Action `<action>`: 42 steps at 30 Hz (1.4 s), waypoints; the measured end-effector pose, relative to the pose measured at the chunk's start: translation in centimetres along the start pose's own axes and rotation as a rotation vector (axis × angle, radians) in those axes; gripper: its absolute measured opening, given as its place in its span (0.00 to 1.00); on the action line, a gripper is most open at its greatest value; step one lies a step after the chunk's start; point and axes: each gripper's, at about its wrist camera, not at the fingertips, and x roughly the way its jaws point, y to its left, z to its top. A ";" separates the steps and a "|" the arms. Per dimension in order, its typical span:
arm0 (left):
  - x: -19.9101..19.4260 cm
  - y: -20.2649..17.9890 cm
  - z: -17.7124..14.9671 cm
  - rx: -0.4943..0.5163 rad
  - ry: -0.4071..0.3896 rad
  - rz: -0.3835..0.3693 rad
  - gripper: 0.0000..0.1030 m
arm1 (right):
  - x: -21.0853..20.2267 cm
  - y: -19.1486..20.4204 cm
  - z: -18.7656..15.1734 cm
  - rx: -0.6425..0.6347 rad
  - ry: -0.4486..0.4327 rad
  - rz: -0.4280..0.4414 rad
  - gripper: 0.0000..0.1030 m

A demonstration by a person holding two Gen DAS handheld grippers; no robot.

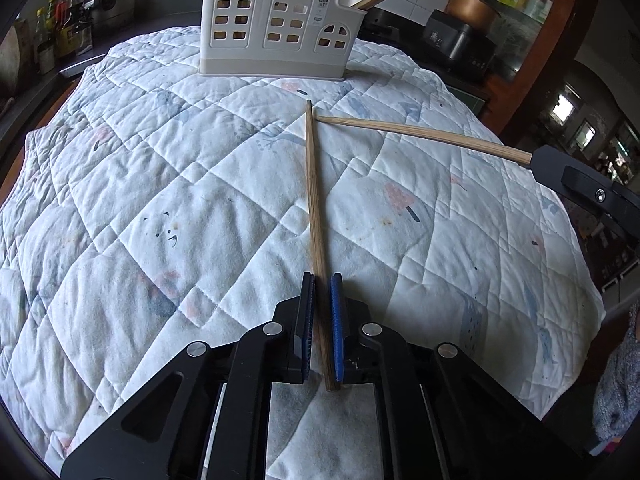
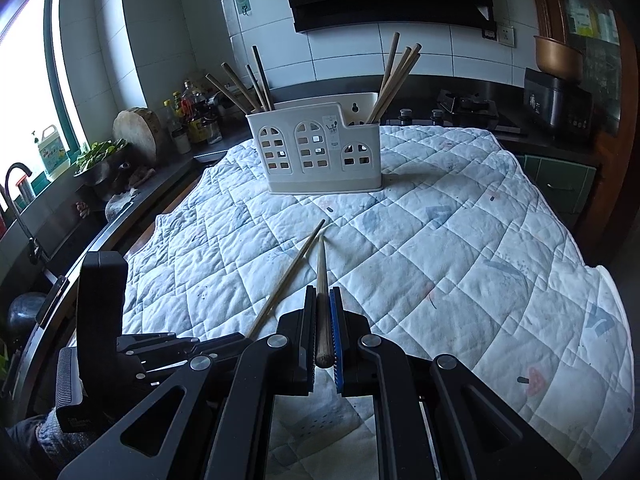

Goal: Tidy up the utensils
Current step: 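Close the left tool on the last loose chopstick on the cloth, then lift both held chopsticks and lower them upright into the white caddy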

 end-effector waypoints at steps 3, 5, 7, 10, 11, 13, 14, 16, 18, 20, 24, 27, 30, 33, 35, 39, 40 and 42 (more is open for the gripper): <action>0.2 0.1 0.0 -0.010 0.006 -0.011 0.09 | 0.0 0.2 0.1 -0.003 0.001 -0.002 0.06; 0.2 0.1 0.0 -0.009 0.003 -0.011 0.09 | 0.0 0.2 0.1 -0.004 0.001 -0.002 0.06; 0.1 0.0 0.0 -0.002 -0.002 -0.001 0.07 | 0.0 0.4 0.3 -0.008 0.002 -0.004 0.07; -0.5 0.1 0.2 0.005 -0.019 0.005 0.06 | -0.2 0.4 0.7 -0.013 -0.008 -0.010 0.06; -0.8 0.2 0.3 0.008 -0.028 0.007 0.06 | -0.4 0.3 0.9 -0.012 -0.014 -0.013 0.06; -1.6 0.7 0.7 0.010 -0.048 0.015 0.06 | -0.6 0.1 1.2 -0.009 -0.023 -0.017 0.06; -2.0 1.0 0.9 0.009 -0.057 0.017 0.06 | -0.7 0.0 1.4 -0.008 -0.028 -0.021 0.06; -3.0 1.6 1.4 0.003 -0.085 0.027 0.06 | -0.9 0.0 1.8 -0.008 -0.036 -0.025 0.06; -3.9 2.0 2.0 0.005 -0.113 0.031 0.06 | -1.0 0.1 2.1 -0.011 -0.042 -0.026 0.06; -4.9 2.3 2.8 0.016 -0.143 0.036 0.05 | -1.2 0.2 2.5 -0.016 -0.051 -0.026 0.06; -6.4 2.4 4.5 0.038 -0.190 0.038 0.05 | -1.2 0.3 3.5 -0.024 -0.063 -0.025 0.06; -7.6 2.5 5.6 0.057 -0.228 0.037 0.05 | -1.1 0.1 4.4 -0.018 -0.063 -0.017 0.06; -8.4 2.7 6.6 0.071 -0.257 0.040 0.05 | -0.9 0.0 5.5 -0.015 -0.060 0.001 0.06; -9.0 2.8 7.6 0.087 -0.274 0.036 0.05 | -0.6 0.1 6.7 -0.028 -0.054 0.006 0.06; -9.3 2.8 8.1 0.100 -0.280 0.036 0.05 | -0.5 0.2 7.5 -0.034 -0.046 0.014 0.06; -10.0 3.2 10.0 0.089 -0.290 0.004 0.05 | -0.7 -0.3 9.9 -0.026 -0.056 0.038 0.06; -10.3 3.1 10.4 0.093 -0.298 0.006 0.05 | -0.9 -0.3 10.6 -0.026 -0.062 0.039 0.06; -10.9 3.0 11.5 0.101 -0.315 0.000 0.05 | -1.2 -0.5 12.2 -0.032 -0.071 0.038 0.06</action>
